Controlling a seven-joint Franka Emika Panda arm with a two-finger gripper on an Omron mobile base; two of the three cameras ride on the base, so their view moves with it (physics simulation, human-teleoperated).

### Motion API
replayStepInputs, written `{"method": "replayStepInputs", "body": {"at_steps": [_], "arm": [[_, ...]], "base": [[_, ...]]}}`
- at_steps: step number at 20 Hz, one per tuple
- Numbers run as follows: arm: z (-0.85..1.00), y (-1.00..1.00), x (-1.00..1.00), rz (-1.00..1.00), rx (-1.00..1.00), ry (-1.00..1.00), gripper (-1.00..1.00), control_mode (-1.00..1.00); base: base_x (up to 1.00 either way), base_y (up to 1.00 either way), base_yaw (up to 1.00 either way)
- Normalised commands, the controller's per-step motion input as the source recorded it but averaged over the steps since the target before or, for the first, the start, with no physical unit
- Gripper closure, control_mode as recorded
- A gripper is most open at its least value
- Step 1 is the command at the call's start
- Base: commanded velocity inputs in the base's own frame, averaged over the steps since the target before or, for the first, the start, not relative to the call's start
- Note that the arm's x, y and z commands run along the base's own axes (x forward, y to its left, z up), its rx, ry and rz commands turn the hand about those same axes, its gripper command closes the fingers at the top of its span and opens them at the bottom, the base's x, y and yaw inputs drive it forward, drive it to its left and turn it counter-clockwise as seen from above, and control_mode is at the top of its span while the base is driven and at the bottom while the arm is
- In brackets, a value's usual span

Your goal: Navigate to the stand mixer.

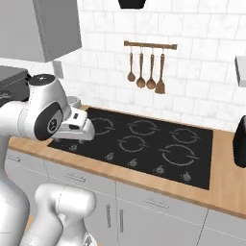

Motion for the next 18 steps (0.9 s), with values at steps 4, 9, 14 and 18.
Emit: {"method": "replayStepInputs", "body": {"at_steps": [4, 9, 14, 18], "arm": [[0.0, 0.0, 0.0, 0.0, 0.0, 0.0, -1.0, 1.0], [0.0, 0.0, 0.0, 0.0, 0.0, 0.0, -1.0, 1.0], [0.0, 0.0, 0.0, 0.0, 0.0, 0.0, -1.0, 1.0], [0.0, 0.0, 0.0, 0.0, 0.0, 0.0, -1.0, 1.0]], "base": [[-0.34, 0.35, 0.73], [0.0, 0.61, 0.84], [0.0, 0.61, 0.86], [0.0, 0.67, 0.83]]}}
